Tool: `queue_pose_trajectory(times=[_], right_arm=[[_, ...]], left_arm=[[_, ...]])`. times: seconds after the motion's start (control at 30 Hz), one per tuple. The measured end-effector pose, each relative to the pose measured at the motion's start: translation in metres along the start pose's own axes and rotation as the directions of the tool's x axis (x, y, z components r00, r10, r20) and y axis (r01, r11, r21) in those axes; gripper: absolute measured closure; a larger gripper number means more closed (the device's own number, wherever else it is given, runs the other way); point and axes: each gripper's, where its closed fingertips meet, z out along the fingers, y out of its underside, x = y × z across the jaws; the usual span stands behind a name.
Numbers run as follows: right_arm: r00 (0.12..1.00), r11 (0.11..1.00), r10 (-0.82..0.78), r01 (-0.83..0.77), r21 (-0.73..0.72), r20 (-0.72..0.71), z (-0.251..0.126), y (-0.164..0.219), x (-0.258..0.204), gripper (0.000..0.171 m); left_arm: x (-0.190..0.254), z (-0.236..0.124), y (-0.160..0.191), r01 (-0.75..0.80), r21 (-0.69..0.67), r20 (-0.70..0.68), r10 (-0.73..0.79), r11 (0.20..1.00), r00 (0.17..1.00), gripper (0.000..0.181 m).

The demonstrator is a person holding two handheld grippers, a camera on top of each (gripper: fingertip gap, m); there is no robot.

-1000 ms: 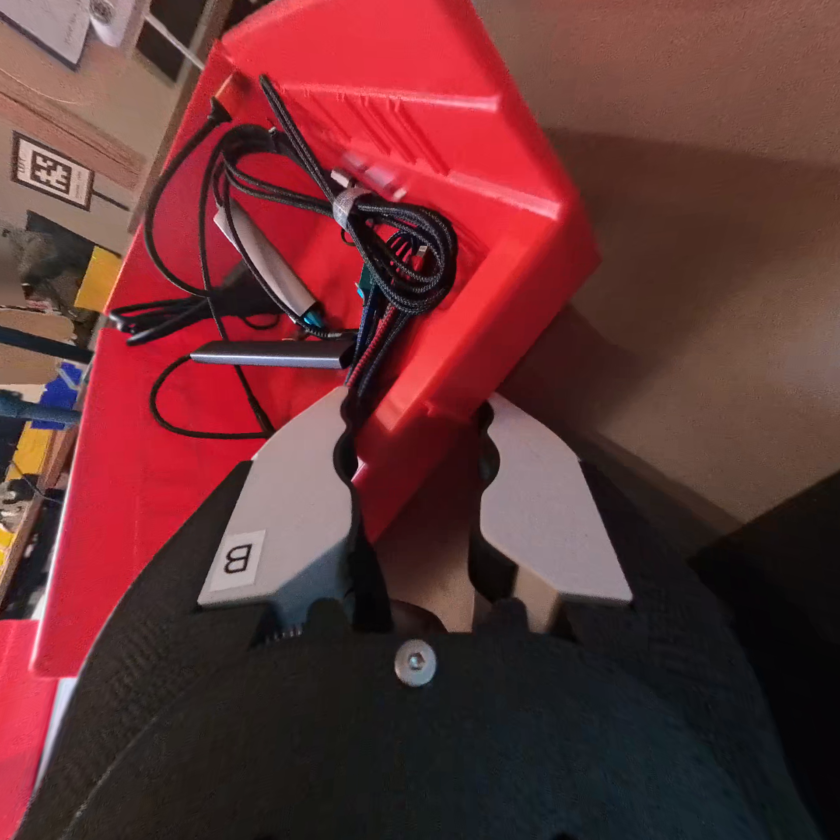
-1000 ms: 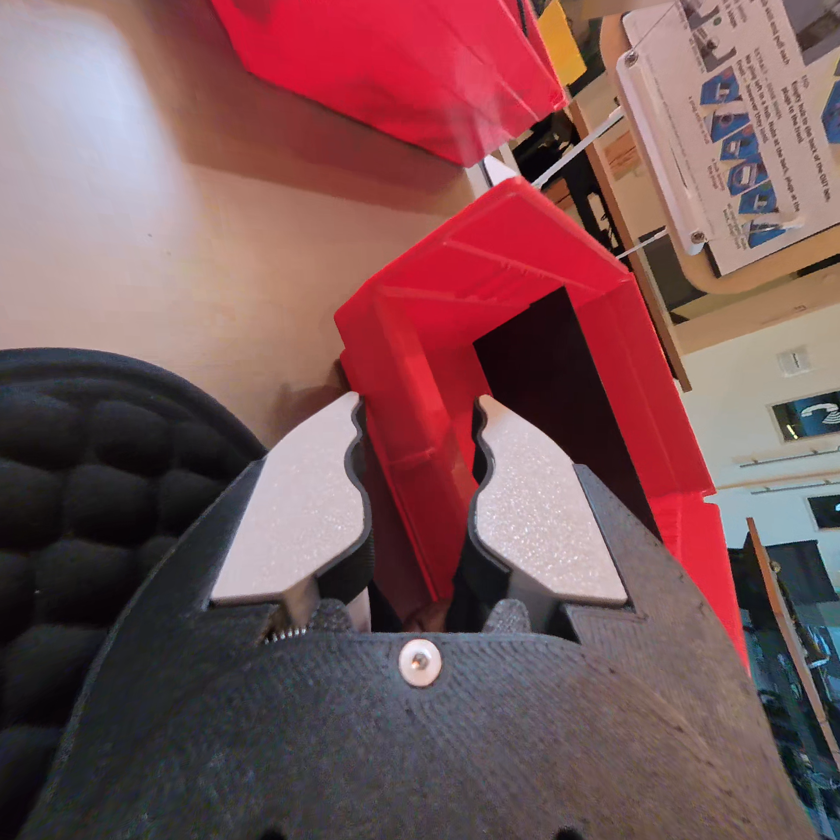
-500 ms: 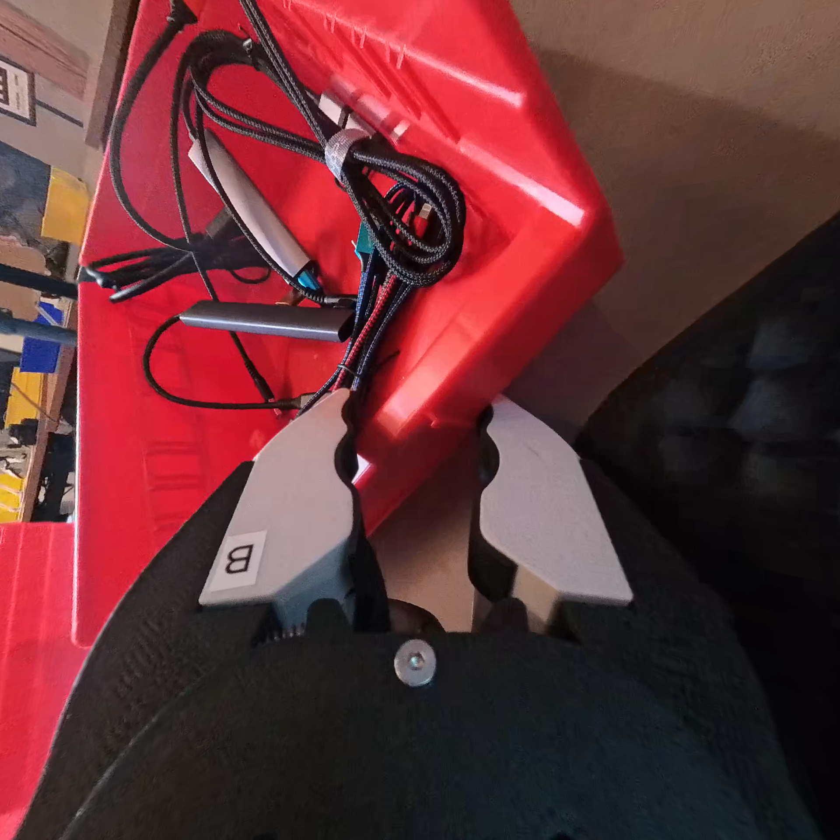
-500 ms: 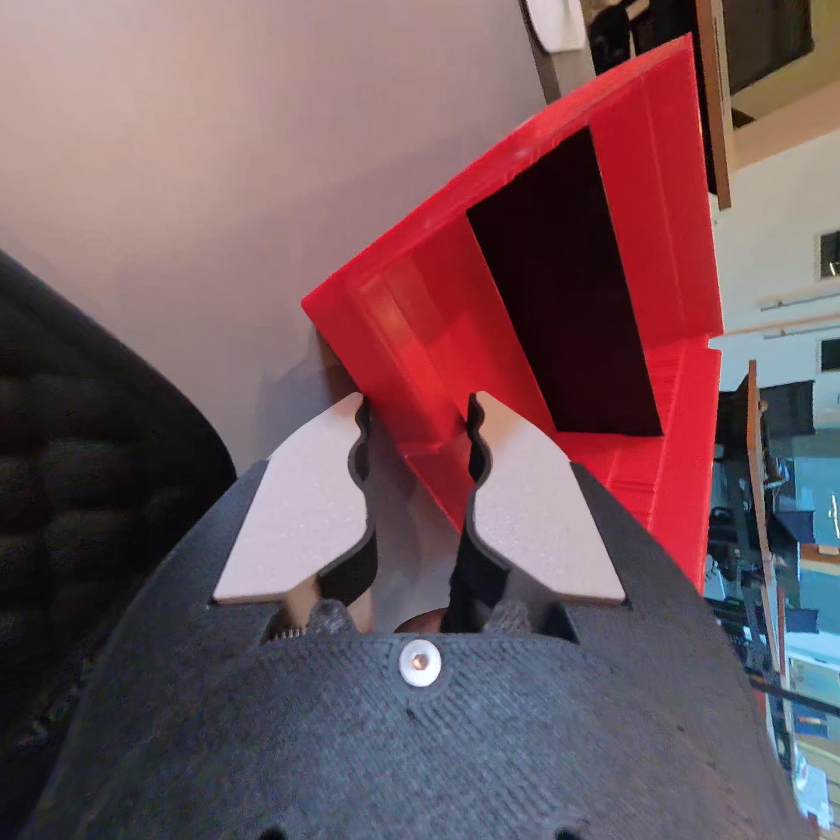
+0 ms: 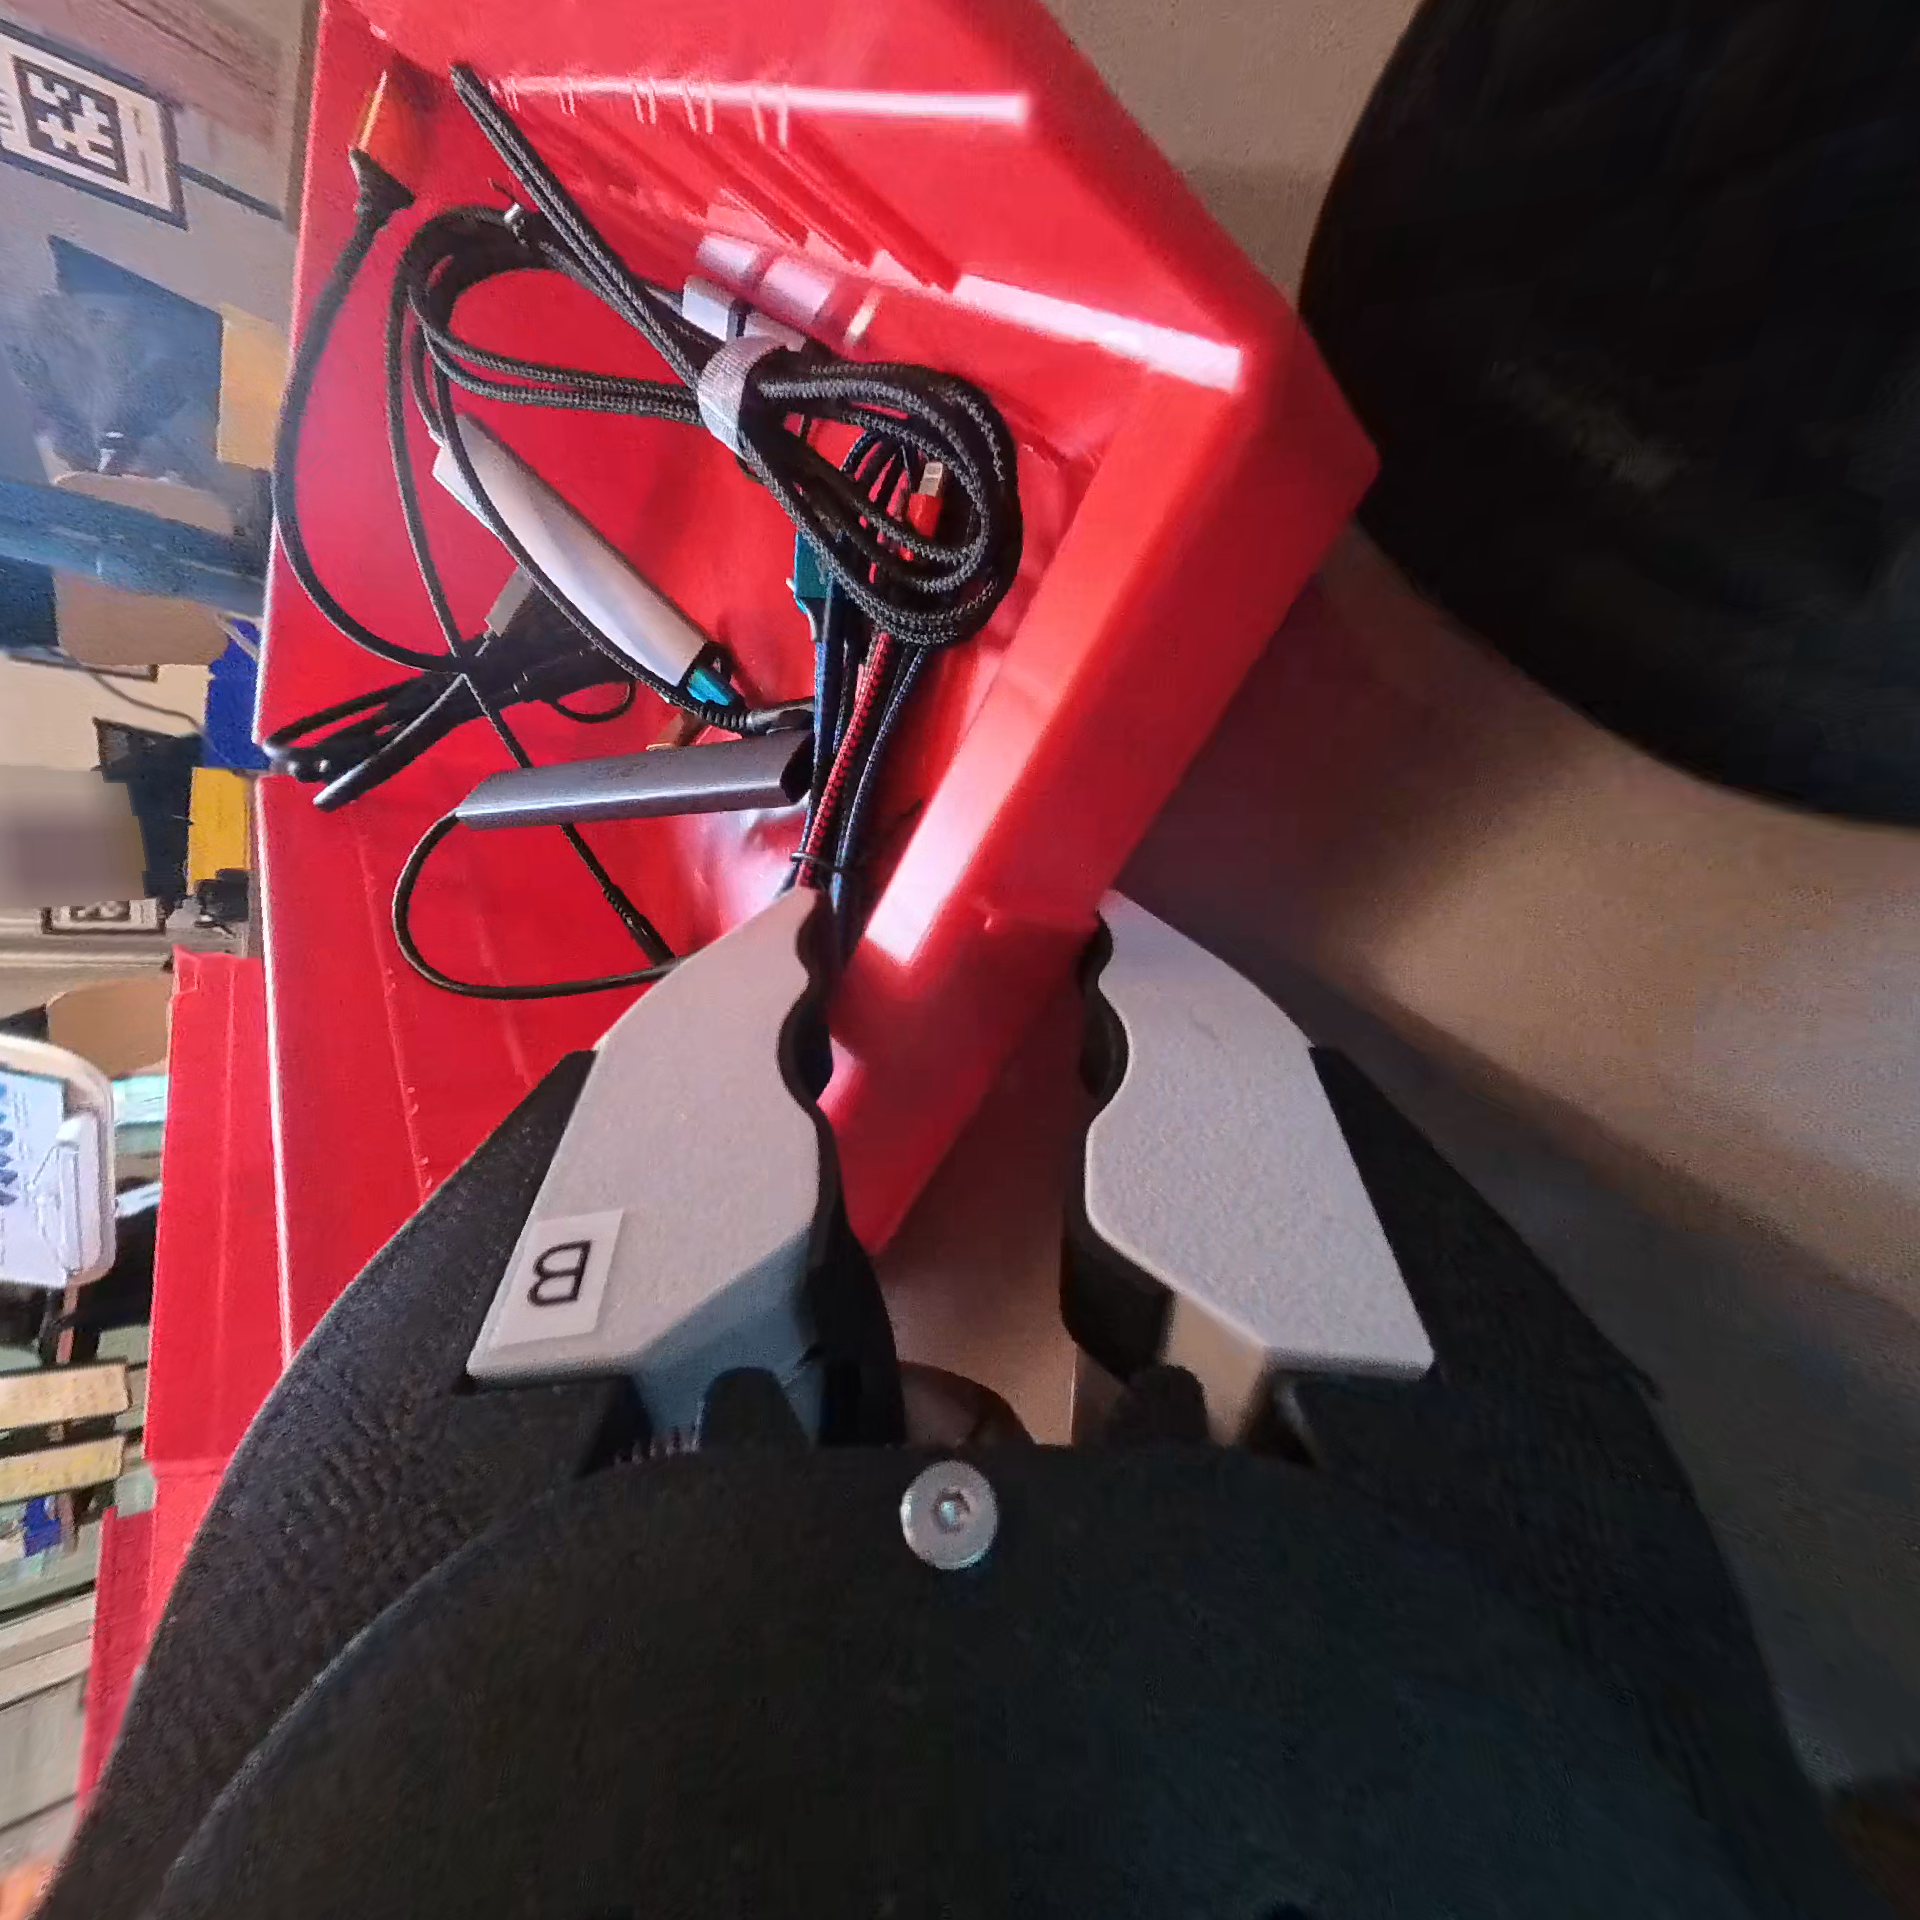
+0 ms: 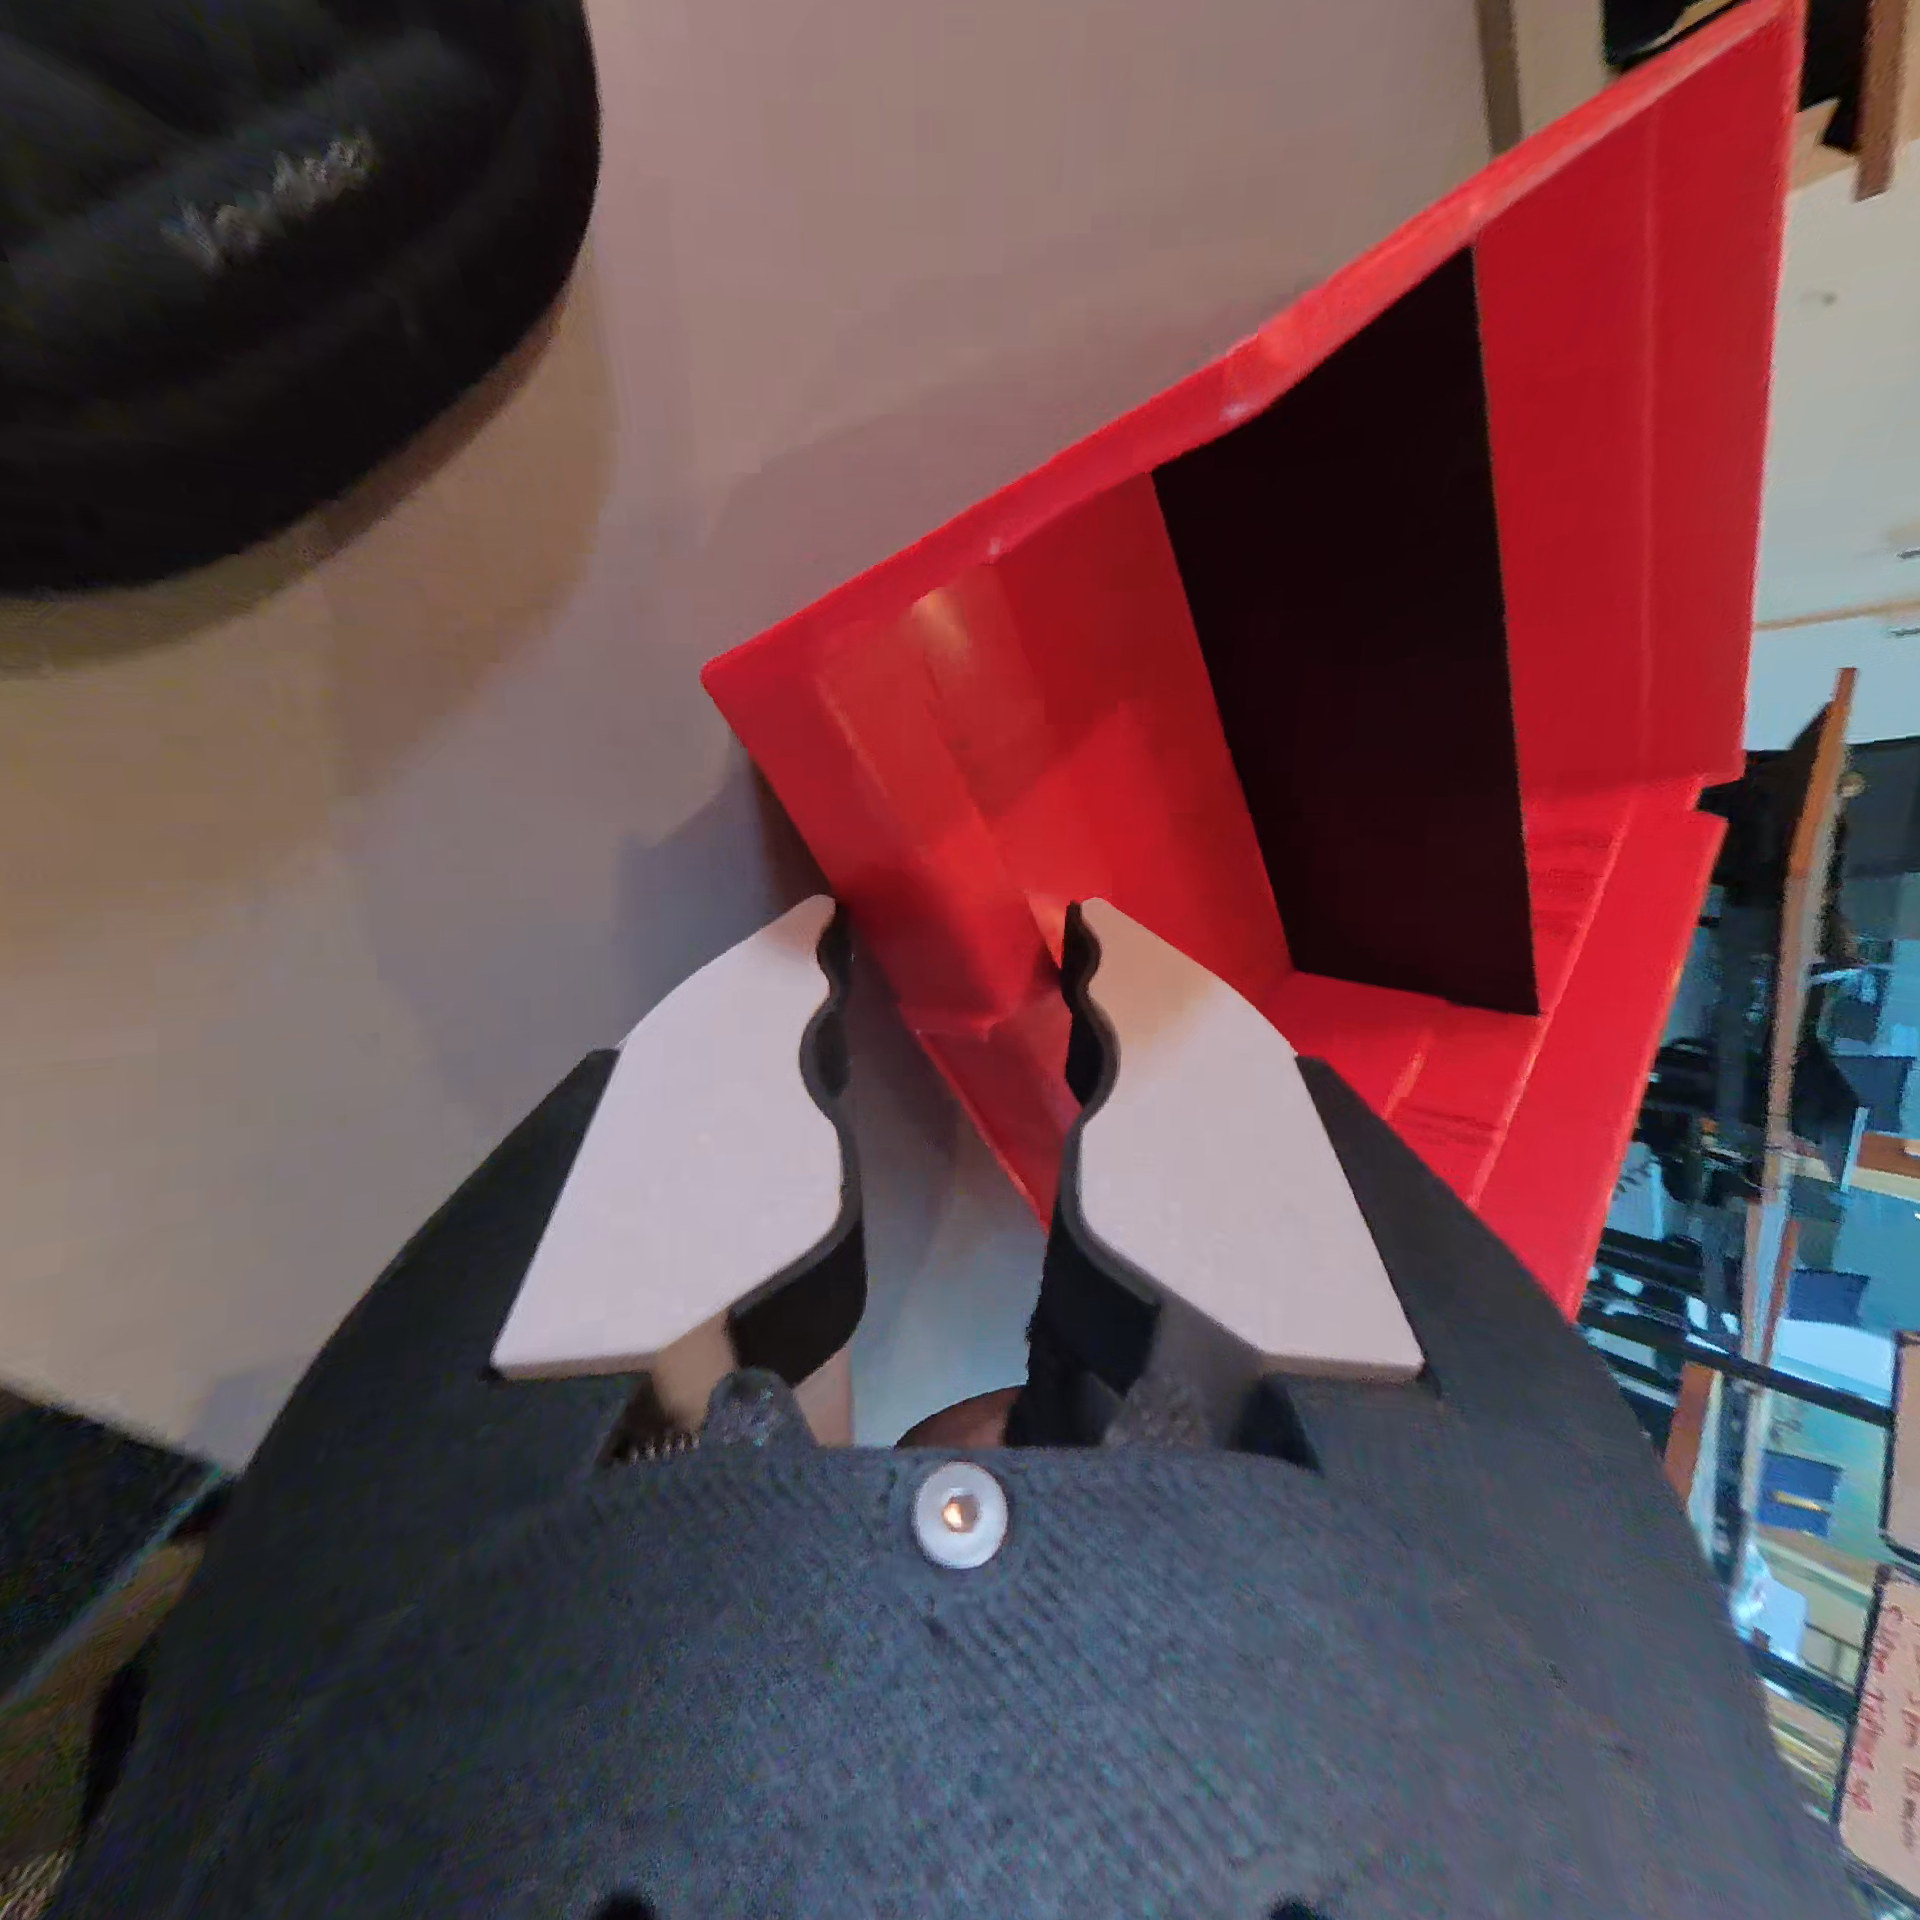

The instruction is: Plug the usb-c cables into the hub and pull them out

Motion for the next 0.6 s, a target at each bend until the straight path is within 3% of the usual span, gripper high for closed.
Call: queue_pose_trajectory(times=[0.2,0.27,0.33,0.4,0.47,0.53,0.6], right_arm=[[0.987,1.0,0.026,-0.028,0.011,0.161,-0.026,0.015,-0.014,0.126],[0.983,0.985,0.059,-0.086,0.147,0.174,-0.045,-0.008,-0.009,0.117],[0.975,0.92,0.113,-0.176,0.35,0.193,-0.075,-0.045,0.004,0.109],[0.967,0.761,0.175,-0.254,0.597,0.187,-0.111,-0.091,0.023,0.1],[0.943,0.447,0.245,-0.315,0.837,0.224,-0.153,-0.139,0.039,0.102],[0.892,0.098,0.257,-0.408,0.908,0.373,-0.178,-0.171,0.038,0.105],[0.815,-0.082,0.239,-0.525,0.847,0.528,-0.167,-0.191,0.03,0.095]], left_arm=[[0.004,-0.029,0.035,-0.042,0.031,-0.06,0.044,0.999,0.997,0.136],[0.012,-0.037,0.036,0.101,0.05,-0.136,-0.093,0.994,0.986,0.126],[0.015,-0.048,0.031,0.305,0.063,-0.273,-0.278,0.95,0.921,0.113],[0.0,-0.061,0.017,0.443,0.106,-0.313,-0.393,0.89,0.865,0.103],[-0.013,-0.072,0.0,0.547,0.14,-0.349,-0.476,0.825,0.807,0.102],[-0.014,-0.087,-0.018,0.613,0.128,-0.453,-0.504,0.78,0.735,0.103],[-0.03,-0.09,-0.023,0.676,0.125,-0.414,-0.581,0.727,0.701,0.105]])
